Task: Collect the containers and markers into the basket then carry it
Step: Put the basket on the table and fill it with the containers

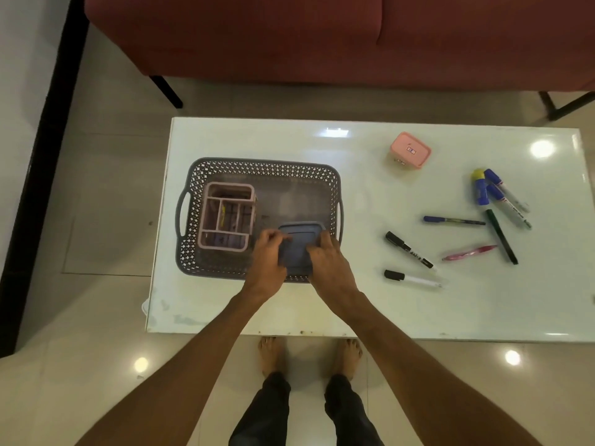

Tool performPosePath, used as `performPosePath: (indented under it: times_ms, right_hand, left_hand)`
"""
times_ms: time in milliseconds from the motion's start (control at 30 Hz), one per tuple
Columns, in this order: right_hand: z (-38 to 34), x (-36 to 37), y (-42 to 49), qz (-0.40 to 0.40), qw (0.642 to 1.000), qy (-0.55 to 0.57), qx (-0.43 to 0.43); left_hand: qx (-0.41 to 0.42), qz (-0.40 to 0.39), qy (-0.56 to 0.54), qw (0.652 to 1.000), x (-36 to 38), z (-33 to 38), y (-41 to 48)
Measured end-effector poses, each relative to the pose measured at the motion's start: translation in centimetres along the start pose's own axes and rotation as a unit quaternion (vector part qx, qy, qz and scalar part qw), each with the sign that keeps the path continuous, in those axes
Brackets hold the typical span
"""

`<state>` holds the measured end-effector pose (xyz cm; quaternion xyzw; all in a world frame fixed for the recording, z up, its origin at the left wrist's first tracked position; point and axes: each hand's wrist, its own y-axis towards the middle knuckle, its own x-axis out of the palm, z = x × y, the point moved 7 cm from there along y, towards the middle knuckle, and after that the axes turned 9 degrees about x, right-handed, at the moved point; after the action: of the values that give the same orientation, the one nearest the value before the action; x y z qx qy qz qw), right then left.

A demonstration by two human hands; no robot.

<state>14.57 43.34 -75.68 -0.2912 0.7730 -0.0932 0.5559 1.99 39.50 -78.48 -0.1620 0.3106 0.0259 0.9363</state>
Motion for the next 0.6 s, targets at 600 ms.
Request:
performPosePath:
  times_ms: [600]
  right_hand:
    - [6.6, -9.5, 2.9, 0.199, 0.958, 0.199, 0.047]
  left_hand:
    - [0.073, 0.092, 0.065, 0.991, -1.0, 8.0, 3.9]
